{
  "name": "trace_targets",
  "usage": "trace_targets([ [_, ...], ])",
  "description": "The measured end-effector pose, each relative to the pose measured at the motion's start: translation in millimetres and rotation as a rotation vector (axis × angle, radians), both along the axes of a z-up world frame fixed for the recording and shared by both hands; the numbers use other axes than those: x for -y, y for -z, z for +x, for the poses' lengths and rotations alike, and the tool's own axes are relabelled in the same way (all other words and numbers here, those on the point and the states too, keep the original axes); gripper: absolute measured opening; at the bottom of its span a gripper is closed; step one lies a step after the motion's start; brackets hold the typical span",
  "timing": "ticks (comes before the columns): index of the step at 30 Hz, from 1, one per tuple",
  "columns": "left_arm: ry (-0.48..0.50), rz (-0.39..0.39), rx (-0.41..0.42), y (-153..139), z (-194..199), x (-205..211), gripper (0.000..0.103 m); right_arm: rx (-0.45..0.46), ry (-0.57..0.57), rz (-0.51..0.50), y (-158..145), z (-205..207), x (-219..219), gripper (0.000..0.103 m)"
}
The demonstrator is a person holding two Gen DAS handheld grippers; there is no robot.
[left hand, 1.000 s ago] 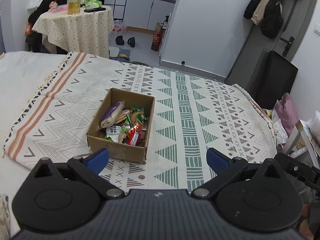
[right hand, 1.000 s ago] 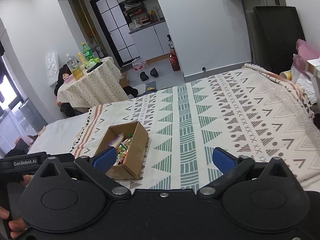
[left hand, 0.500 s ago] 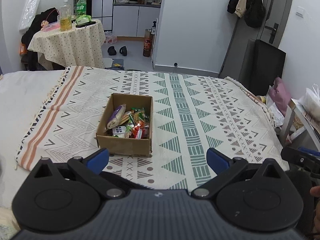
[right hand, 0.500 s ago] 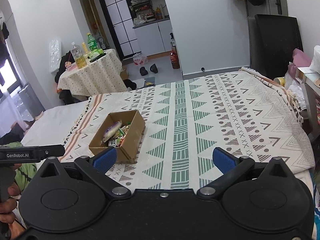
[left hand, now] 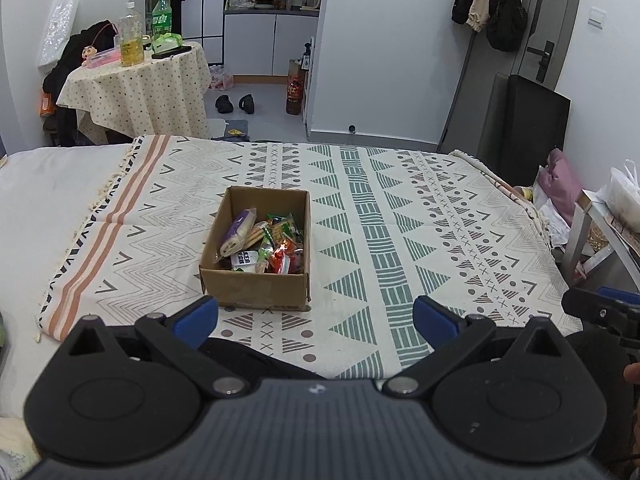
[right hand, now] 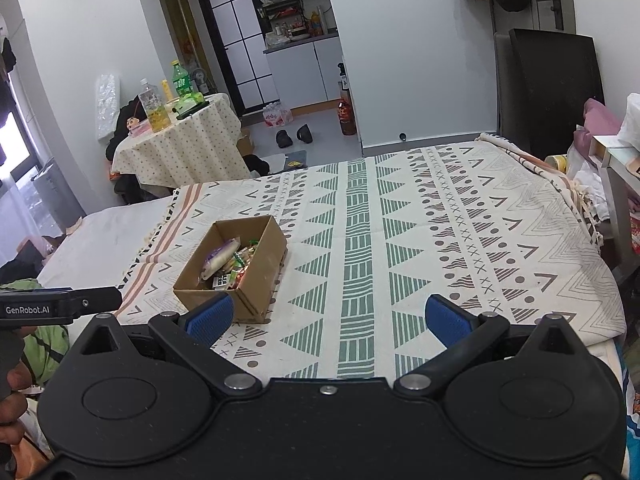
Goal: Organize snacks
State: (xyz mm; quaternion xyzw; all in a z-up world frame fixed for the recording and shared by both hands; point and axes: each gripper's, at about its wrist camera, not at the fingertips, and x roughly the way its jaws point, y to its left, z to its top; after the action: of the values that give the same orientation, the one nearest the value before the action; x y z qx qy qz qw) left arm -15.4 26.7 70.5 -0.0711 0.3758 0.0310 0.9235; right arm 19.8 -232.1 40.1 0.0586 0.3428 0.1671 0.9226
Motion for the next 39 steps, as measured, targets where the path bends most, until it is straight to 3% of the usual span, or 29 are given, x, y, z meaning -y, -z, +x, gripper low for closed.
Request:
trace_targets([
  [39,0.019,0.02,0.012,-6.2,-3.6,-2.2,0.103,0.002,0.004,-0.019,-1.9,1.5,-2.7,0.103],
])
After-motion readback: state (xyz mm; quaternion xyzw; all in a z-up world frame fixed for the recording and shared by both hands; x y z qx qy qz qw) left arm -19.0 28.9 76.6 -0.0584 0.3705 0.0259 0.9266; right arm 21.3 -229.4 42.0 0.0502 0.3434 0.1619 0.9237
